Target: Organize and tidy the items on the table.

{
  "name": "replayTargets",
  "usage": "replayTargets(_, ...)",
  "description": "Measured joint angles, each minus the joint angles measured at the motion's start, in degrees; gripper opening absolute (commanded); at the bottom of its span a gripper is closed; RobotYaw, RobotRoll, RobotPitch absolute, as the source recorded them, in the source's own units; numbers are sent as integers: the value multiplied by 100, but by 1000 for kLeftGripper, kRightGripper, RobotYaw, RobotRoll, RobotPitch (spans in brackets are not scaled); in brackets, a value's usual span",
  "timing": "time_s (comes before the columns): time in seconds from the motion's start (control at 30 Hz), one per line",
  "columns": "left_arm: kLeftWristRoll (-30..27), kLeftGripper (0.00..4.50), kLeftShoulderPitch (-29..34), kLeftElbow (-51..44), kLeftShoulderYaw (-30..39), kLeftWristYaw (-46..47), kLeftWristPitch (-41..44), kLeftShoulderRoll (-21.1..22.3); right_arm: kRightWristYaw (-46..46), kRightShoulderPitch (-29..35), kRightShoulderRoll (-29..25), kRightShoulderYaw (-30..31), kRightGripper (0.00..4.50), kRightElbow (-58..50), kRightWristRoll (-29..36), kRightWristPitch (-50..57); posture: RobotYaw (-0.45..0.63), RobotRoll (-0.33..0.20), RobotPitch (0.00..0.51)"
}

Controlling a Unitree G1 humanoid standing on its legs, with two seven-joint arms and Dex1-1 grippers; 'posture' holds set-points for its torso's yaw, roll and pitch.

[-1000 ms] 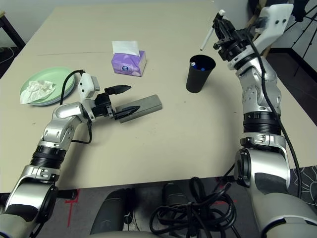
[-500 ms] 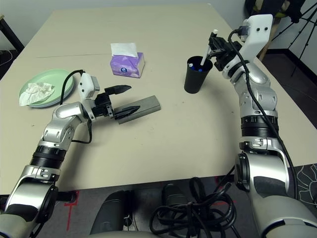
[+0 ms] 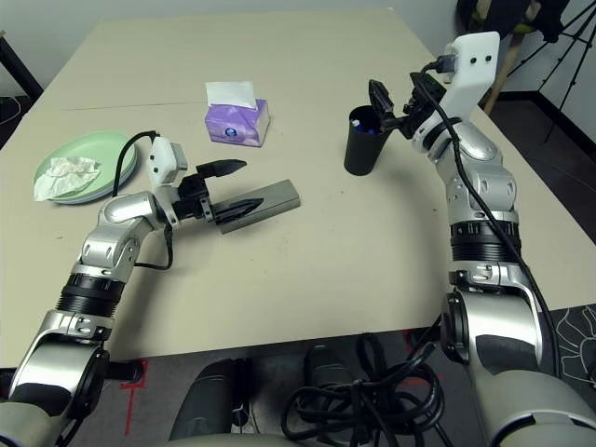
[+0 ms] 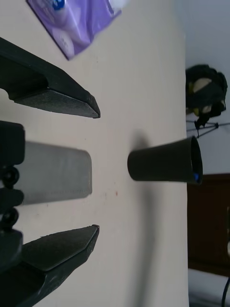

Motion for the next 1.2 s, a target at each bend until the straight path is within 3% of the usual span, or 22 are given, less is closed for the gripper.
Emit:
replayTargets(0.27,172,4500,-88,-59,1006,2766,-30,-871,380,977,557,8,4475,-171,103,-1276,45,0,87)
replayTargets(0.4,329,4500,143,-208,1333,3698,-92,-932,338,1225,605,-9,4475,-171,124,-1509,51,0,91)
replayTargets(0.73,649,4500,964,-371,1742,4475,-131,-547,-189,1730,354,-11,4475,-173,-194,-1443,53,0,90)
replayTargets(0.97,505,4500,2004,-1204,2006,4941,144,-894,-1139,1949,830,-148,4475,-163,-260,-1448,75,0,88)
replayTargets(1.2,359,4500,2282,-1173,2285,4837,7,-804,-1214,2085,959,-221,4475,-99,-254,-1563,82,0,90)
